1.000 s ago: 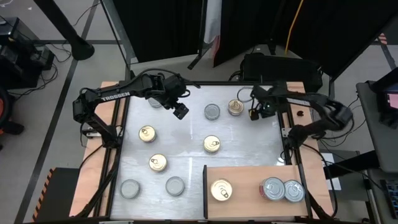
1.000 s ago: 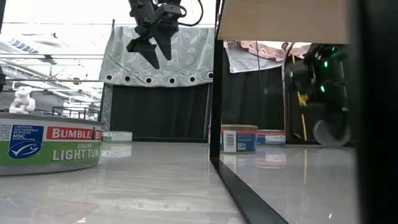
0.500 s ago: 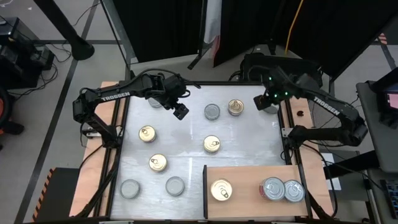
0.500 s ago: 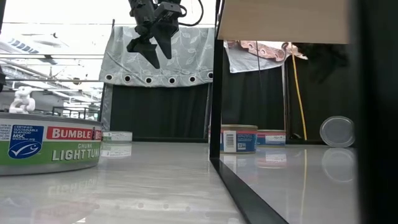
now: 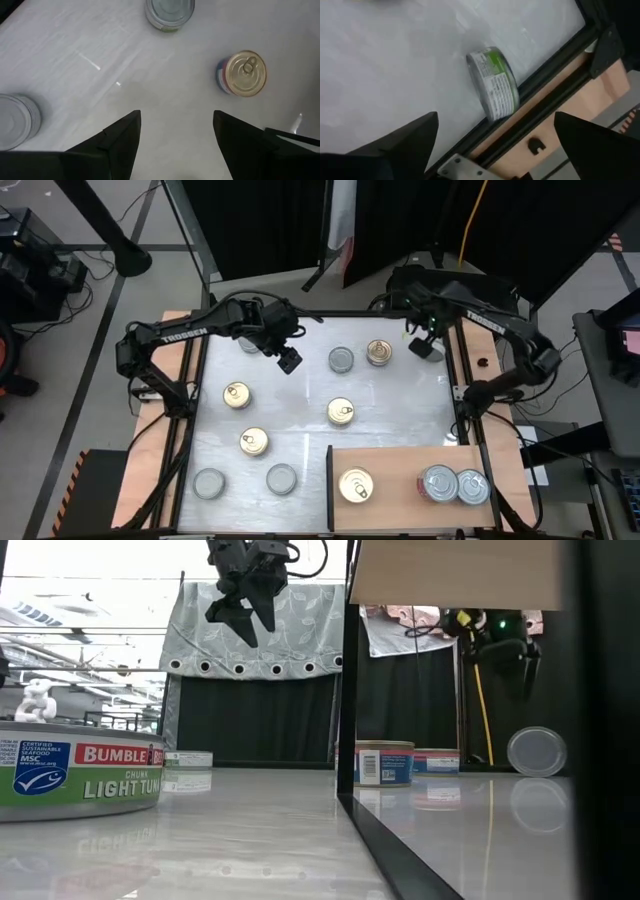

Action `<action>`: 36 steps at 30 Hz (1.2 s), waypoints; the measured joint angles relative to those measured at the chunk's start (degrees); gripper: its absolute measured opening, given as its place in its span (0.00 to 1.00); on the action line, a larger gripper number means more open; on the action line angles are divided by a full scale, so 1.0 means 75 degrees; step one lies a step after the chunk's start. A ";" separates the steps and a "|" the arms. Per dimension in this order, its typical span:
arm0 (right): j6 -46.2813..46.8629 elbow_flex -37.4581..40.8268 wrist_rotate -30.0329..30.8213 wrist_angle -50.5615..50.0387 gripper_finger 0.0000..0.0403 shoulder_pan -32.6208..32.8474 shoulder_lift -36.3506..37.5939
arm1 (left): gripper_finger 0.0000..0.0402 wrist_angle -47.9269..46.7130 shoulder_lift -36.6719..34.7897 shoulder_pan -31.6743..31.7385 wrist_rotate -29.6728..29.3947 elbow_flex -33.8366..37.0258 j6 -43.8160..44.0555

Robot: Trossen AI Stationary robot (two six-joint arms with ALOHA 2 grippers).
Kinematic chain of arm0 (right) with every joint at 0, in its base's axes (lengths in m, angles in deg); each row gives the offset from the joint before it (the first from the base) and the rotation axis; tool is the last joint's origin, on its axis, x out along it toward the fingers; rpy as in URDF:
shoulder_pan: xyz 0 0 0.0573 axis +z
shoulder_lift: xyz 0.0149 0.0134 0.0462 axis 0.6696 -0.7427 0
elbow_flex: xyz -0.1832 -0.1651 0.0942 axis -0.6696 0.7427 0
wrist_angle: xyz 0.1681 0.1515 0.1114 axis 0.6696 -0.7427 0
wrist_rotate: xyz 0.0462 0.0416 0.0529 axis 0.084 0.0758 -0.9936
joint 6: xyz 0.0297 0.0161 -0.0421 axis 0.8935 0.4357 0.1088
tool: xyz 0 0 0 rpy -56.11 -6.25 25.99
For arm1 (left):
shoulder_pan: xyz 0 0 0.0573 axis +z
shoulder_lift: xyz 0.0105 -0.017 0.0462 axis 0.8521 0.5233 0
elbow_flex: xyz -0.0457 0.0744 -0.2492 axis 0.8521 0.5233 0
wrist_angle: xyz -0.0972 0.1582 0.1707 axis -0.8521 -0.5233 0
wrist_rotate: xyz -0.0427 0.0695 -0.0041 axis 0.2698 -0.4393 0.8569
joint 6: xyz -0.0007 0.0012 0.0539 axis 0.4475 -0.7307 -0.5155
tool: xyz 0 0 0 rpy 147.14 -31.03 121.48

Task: Stack canned seafood by type on shelf
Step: Put the green tuna can on the shelf

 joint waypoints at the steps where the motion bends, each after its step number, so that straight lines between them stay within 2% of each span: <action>1: -0.0091 0.0002 0.0024 0.0110 0.96 -0.0056 -0.0109 | 0.62 -0.0005 -0.0001 -0.0007 0.0015 0.0000 0.0004; 11: -0.0572 0.0009 -0.0382 0.0275 0.96 -0.0580 -0.1119 | 0.62 -0.0013 -0.0045 -0.0104 0.0278 0.0000 -0.0008; 19: -0.0884 0.0012 -0.0316 0.0320 0.94 -0.0611 -0.1690 | 0.62 -0.0016 -0.0045 -0.0104 0.0309 0.0000 0.0004; 23: -0.0908 0.0012 -0.0313 0.0347 0.83 -0.0611 -0.1611 | 0.62 -0.0013 -0.0045 -0.0104 0.0311 0.0000 0.0004; 36: -0.0963 0.0012 -0.0296 0.0117 0.35 -0.0588 -0.1596 | 0.62 -0.0013 -0.0045 -0.0104 0.0306 0.0000 0.0013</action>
